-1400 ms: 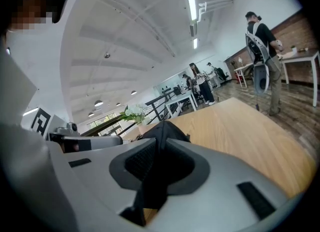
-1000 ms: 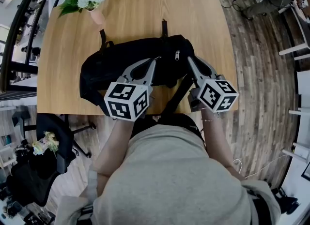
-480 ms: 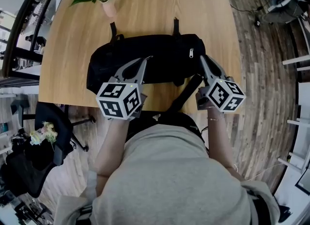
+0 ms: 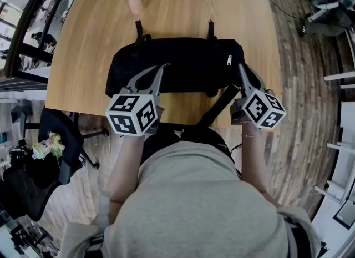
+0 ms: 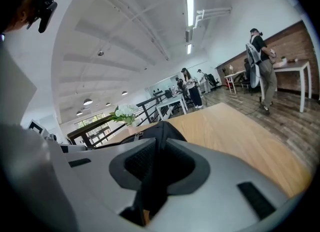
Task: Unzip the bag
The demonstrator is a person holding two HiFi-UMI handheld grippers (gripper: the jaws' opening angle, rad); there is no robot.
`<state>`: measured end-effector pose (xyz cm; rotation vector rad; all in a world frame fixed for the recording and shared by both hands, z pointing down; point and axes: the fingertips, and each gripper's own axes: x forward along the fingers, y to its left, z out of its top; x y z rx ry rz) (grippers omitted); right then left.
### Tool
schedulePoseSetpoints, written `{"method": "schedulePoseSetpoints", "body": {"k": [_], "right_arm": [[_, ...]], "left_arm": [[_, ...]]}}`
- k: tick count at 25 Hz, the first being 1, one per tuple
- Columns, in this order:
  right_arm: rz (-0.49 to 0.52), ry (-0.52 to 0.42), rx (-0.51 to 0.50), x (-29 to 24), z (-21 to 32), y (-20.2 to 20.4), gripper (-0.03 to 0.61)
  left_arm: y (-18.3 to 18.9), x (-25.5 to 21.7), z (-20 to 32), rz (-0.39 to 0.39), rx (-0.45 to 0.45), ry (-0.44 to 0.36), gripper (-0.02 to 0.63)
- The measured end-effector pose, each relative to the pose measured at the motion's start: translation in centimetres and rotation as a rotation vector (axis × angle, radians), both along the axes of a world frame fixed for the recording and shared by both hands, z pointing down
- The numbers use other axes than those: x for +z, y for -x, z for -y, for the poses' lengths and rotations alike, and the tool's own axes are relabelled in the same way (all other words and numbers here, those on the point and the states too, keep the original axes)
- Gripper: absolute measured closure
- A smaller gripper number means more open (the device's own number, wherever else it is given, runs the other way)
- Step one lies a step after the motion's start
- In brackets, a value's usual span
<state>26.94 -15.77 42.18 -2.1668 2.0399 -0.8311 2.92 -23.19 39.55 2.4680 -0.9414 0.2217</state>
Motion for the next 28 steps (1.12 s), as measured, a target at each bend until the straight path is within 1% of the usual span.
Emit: {"method": "schedulePoseSetpoints", "body": {"k": [2, 5, 8, 11, 13, 16, 19, 21, 23, 26, 28], "right_arm": [[-0.018, 0.006, -0.004, 0.0, 0.0, 0.1, 0.502], [-0.081, 0.016, 0.010, -0.5, 0.0, 0.0, 0.485], [-0.125, 0.026, 0.048, -1.6, -0.1, -0.5, 0.437], [-0.156, 0.009, 0.050, -2.9, -0.2, -0.6, 0.432], [-0.204, -0.013, 0.026, -4.1, 0.0, -0.2, 0.431], [-0.333, -0.034, -0.069, -5.5, 0.9, 1.7, 0.430], [-0.446, -0.032, -0.210, -5.6, 2.1, 4.6, 0.419], [-0.479, -0.026, -0.308, -5.3, 2.9, 6.7, 0.420], [-0.490, -0.021, -0.398, -4.9, 3.5, 8.8, 0.420], [-0.523, -0.020, -0.500, -4.6, 4.4, 11.6, 0.420], [-0.576, -0.023, -0.567, -4.5, 4.9, 13.2, 0.420]], "left_arm": [[0.4, 0.0, 0.0, 0.001, -0.003, 0.000, 0.594], [0.6, -0.2, -0.3, 0.004, 0.001, -0.007, 0.594], [0.6, -0.4, -0.6, 0.004, 0.007, -0.016, 0.594], [0.6, -0.6, -0.6, -0.002, 0.009, -0.022, 0.594], [0.7, -0.7, -0.5, -0.007, 0.009, -0.023, 0.594], [0.7, -0.9, -0.5, -0.015, 0.006, -0.022, 0.595], [0.7, -1.1, -0.6, -0.021, 0.004, -0.023, 0.595], [0.7, -1.2, -0.6, -0.027, 0.001, -0.021, 0.595], [0.7, -1.2, -0.7, -0.030, -0.001, -0.020, 0.595], [0.8, -1.3, -0.7, -0.031, 0.001, -0.020, 0.595], [0.8, -1.2, -0.7, -0.030, 0.002, -0.021, 0.595]]}}
